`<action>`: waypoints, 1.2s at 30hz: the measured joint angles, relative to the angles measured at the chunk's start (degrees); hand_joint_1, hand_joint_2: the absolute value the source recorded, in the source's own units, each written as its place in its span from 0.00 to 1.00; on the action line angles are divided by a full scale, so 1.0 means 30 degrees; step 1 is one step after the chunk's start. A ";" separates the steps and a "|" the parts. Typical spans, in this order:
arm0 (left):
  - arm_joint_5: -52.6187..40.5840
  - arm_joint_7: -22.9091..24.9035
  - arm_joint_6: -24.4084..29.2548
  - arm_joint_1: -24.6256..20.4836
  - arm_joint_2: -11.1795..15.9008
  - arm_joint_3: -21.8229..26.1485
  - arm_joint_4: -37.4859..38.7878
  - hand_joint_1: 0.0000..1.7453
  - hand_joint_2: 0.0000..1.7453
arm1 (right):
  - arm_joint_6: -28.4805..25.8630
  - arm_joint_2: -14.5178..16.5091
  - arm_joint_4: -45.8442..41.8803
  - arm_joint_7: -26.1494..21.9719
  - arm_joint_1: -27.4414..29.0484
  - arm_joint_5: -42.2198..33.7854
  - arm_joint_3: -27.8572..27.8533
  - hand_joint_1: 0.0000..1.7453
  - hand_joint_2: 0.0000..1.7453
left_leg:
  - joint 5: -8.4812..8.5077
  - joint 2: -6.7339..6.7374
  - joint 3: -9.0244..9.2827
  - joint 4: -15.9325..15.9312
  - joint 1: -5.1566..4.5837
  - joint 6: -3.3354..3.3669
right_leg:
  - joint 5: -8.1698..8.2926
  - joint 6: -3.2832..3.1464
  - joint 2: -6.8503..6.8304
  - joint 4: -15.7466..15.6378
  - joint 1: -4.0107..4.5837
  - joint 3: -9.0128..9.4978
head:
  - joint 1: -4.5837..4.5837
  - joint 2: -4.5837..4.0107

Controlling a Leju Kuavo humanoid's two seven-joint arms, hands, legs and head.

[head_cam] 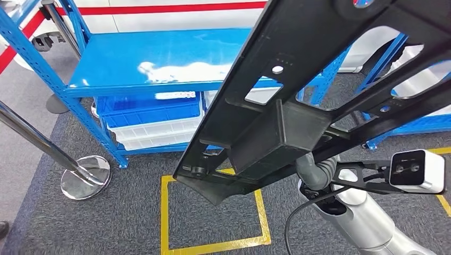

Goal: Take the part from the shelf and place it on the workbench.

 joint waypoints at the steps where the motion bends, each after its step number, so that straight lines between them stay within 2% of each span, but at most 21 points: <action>1: -0.0086 -0.0004 -0.0007 -0.0004 -0.0015 -0.0002 0.0000 0.00 0.00 | 0.0016 0.0000 0.0006 -0.0002 -0.0063 0.0007 -0.0007 0.91 1.00 | 0.0160 -0.0003 -0.0214 0.0140 -0.0027 -0.0082 | -0.0505 -0.0104 -0.0003 -0.1384 0.0044 0.1028 | 0.0000 0.0000; 3: -0.0255 -0.0013 0.0002 -0.0011 -0.0040 -0.0006 0.0000 0.00 0.00 | 0.0088 0.0000 0.0053 -0.0075 -0.0139 0.0024 -0.0026 0.91 1.00 | 0.0510 0.0000 -0.0406 0.0201 -0.0041 -0.0288 | -0.1236 -0.0369 0.0003 -0.3027 0.0148 0.1990 | 0.0002 0.0000; 5: -0.0399 -0.0018 0.0020 0.0015 -0.0053 -0.0009 0.0000 0.00 0.00 | 0.0200 0.0000 0.0189 -0.0275 -0.0111 0.0038 -0.0036 0.91 1.00 | 0.0619 -0.0020 -0.0543 0.0169 0.0021 -0.0536 | -0.0963 -0.0700 -0.0026 -0.3156 0.0122 0.1768 | 0.0007 0.0000; 7: -0.0488 -0.0013 0.0027 0.0053 -0.0060 -0.0013 0.0000 0.00 0.00 | 0.0331 -0.0002 0.0351 -0.0558 -0.0068 0.0049 -0.0073 0.91 1.00 | -0.0511 -0.0057 -0.0931 0.1048 0.0089 -0.0768 | -0.0518 -0.0979 -0.0072 -0.3203 0.0053 0.1394 | 0.0005 0.0000; 9: -0.0510 0.0005 0.0027 0.0053 -0.0062 -0.0015 0.0000 0.00 0.00 | 0.0422 -0.0029 0.0491 -0.0830 -0.0017 0.0060 -0.0169 0.91 1.00 | -0.2317 -0.0065 -0.1553 0.3258 0.0172 -0.0968 | -0.0110 -0.1083 -0.0081 -0.3190 0.0049 0.0916 | 0.0002 0.0000; 10: -0.0515 0.0018 0.0027 0.0046 -0.0060 -0.0015 0.0000 0.00 0.00 | 0.0444 -0.0044 0.0568 -0.0939 0.0029 0.0066 -0.0224 0.91 1.00 | -0.2786 -0.0064 -0.1803 0.4481 0.0213 -0.1052 | 0.0098 -0.1077 -0.0076 -0.3175 0.0052 0.0652 | 0.0002 0.0000; 12: -0.0523 0.0036 0.0027 0.0044 -0.0060 -0.0015 0.0000 0.00 0.00 | 0.0452 -0.0058 0.0703 -0.1059 0.0130 0.0102 -0.0304 0.91 1.00 | -0.2365 -0.0064 -0.1673 0.5586 0.0272 -0.1132 | 0.0460 -0.1015 -0.0058 -0.3129 0.0054 0.0149 | 0.0002 0.0000; 13: -0.0532 0.0040 0.0027 0.0044 -0.0060 -0.0015 0.0000 0.00 0.00 | 0.0441 -0.0058 0.0754 -0.1091 0.0170 0.0150 -0.0328 0.91 1.00 | -0.1795 -0.0065 -0.1111 0.5124 0.0290 -0.1116 | 0.0614 -0.0964 -0.0043 -0.3103 0.0053 -0.0068 | 0.0002 0.0000; 15: -0.0572 0.0042 0.0029 0.0028 -0.0044 -0.0015 0.0000 0.00 0.00 | 0.0374 -0.0058 0.0809 -0.1125 0.0191 0.0280 -0.0366 0.91 1.00 | -0.1240 -0.0100 0.0815 0.2600 0.0265 -0.0959 | 0.0835 -0.0829 -0.0022 -0.3054 0.0071 -0.0353 | 0.0002 0.0000; 16: -0.0605 0.0047 0.0037 0.0014 -0.0031 -0.0015 0.0000 0.00 0.00 | 0.0299 -0.0058 0.0820 -0.1140 0.0171 0.0354 -0.0382 0.91 1.00 | -0.1373 -0.0123 0.1733 0.1236 0.0230 -0.0847 | 0.0929 -0.0734 -0.0022 -0.3033 0.0091 -0.0433 | 0.0002 0.0000; 18: -0.0674 0.0095 0.0055 -0.0012 -0.0009 -0.0015 0.0000 0.00 0.00 | 0.0102 -0.0058 0.0825 -0.1160 0.0115 0.0490 -0.0404 0.91 1.00 | -0.1817 -0.0158 0.2607 -0.0245 0.0120 -0.0633 | 0.1115 -0.0512 -0.0047 -0.3023 0.0104 -0.0538 | 0.0004 0.0000; 21: -0.0730 0.0162 0.0087 -0.0001 -0.0009 -0.0009 0.0000 0.00 0.00 | -0.0104 -0.0053 0.0827 -0.1180 0.0053 0.0632 -0.0406 0.91 1.00 | -0.1565 -0.0088 0.2536 -0.0620 0.0156 -0.0238 | 0.0985 -0.0173 -0.0031 -0.2735 0.0045 -0.0741 | 0.0004 0.0000; 23: -0.0725 0.0175 0.0109 -0.0015 -0.0009 -0.0007 0.0000 0.00 0.00 | -0.0149 -0.0051 0.0831 -0.1191 0.0034 0.0650 -0.0406 0.91 1.00 | -0.1314 0.0026 0.2393 -0.0742 0.0191 -0.0001 | -0.0175 -0.0029 0.0028 -0.1092 0.0002 -0.1452 | 0.0004 0.0000; 25: -0.0685 0.0200 0.0156 -0.0003 -0.0009 -0.0002 0.0000 0.00 0.00 | -0.0087 -0.0051 0.0831 -0.1193 0.0160 0.0790 -0.0413 0.91 1.00 | -0.1178 0.0145 0.2149 -0.0703 0.0151 0.0092 | -0.1461 0.0070 0.0057 0.1444 -0.0016 -0.2496 | 0.0002 0.0000; 26: -0.0652 0.0242 0.0222 0.0018 -0.0013 0.0009 0.0000 0.00 0.00 | 0.0012 -0.0051 0.0829 -0.1195 0.0312 0.1004 -0.0442 0.91 1.00 | -0.1133 0.0226 0.2044 -0.0660 0.0140 0.0093 | -0.1680 0.0106 0.0055 0.2230 -0.0022 -0.2768 | 0.0002 0.0000; 27: -0.0618 0.0307 0.0320 0.0037 -0.0031 0.0035 0.0000 0.00 0.00 | 0.0176 -0.0051 0.0827 -0.1196 0.0517 0.1353 -0.0515 0.91 1.00 | -0.1110 0.0321 0.1956 -0.0591 0.0135 0.0082 | -0.1511 0.0126 0.0034 0.2265 -0.0027 -0.2662 | 0.0002 0.0000; 29: -0.0570 0.0459 0.0507 0.0052 -0.0095 0.0102 0.0000 0.00 0.00 | 0.0542 -0.0051 0.0812 -0.1198 0.0981 0.2207 -0.0796 0.91 1.00 | -0.1140 0.0550 0.1837 -0.0387 0.0134 0.0012 | -0.0430 0.0111 -0.0219 0.0310 -0.0035 -0.1457 | 0.0002 0.0000; 31: -0.0552 0.0539 0.0609 0.0062 -0.0151 0.0160 0.0000 0.00 0.00 | 0.0773 -0.0049 0.0770 -0.1204 0.1340 0.2793 -0.1179 0.91 1.00 | -0.1247 0.0778 0.1715 -0.0115 0.0026 -0.0151 | 0.0237 -0.0083 -0.0867 -0.1924 0.0064 -0.0296 | 0.0002 0.0000; 33: -0.0541 0.0557 0.0669 0.0080 -0.0175 0.0237 0.0000 0.00 0.00 | 0.0843 -0.0049 0.0730 -0.1227 0.1610 0.3011 -0.1486 0.91 1.00 | -0.1301 0.1078 0.1626 0.0048 -0.0087 -0.0325 | 0.0272 -0.0409 -0.1050 -0.2584 0.0180 -0.0115 | 0.0002 0.0000; 35: -0.0541 0.0557 0.0687 0.0065 -0.0184 0.0335 0.0000 0.00 0.00 | 0.1066 -0.0051 0.0687 -0.1247 0.1919 0.3233 -0.1719 0.91 1.00 | -0.1365 0.1304 0.1598 0.0125 -0.0071 -0.0507 | 0.0413 -0.0709 -0.0637 -0.2609 0.0159 -0.0247 | 0.0002 0.0000; 36: -0.0552 0.0556 0.0676 0.0051 -0.0189 0.0379 0.0000 0.00 0.00 | 0.1335 -0.0051 0.0618 -0.1253 0.2114 0.3455 -0.1868 0.91 1.00 | -0.1583 0.1150 0.1529 0.0330 -0.0038 -0.0622 | 0.0483 -0.0830 -0.0472 -0.2638 0.0132 -0.0286 | 0.0002 0.0000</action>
